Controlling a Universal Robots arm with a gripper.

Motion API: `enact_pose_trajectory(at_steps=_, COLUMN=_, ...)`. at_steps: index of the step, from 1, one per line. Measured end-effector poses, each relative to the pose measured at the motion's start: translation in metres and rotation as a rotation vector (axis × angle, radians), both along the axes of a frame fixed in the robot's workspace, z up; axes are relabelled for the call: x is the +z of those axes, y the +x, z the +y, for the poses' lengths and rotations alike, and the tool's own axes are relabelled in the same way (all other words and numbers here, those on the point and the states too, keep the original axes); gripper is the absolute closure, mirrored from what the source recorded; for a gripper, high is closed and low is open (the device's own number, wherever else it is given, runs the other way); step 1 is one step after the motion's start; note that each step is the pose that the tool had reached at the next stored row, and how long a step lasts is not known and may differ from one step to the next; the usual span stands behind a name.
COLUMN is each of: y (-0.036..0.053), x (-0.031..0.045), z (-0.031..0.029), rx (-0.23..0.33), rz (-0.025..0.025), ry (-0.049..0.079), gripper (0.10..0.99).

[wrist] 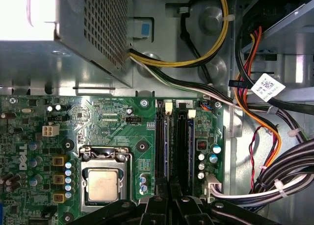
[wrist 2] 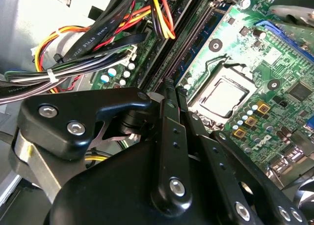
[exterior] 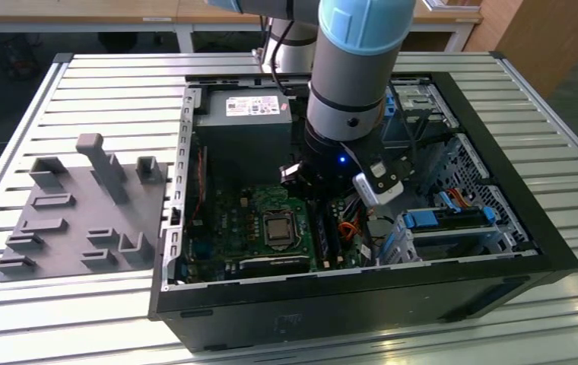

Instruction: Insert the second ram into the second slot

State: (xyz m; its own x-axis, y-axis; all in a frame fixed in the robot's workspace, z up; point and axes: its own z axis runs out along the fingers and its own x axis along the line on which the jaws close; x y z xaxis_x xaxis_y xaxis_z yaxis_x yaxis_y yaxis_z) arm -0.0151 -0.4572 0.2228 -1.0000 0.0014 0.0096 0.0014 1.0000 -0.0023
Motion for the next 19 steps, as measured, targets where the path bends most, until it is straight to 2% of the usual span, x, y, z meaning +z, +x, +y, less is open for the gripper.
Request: enact_pose_trajectory(at_steps=19, y=0.0005, x=-0.0027, z=-0.0001, rx=0.0, rz=0.0029, ry=0.0, gripper=0.953)
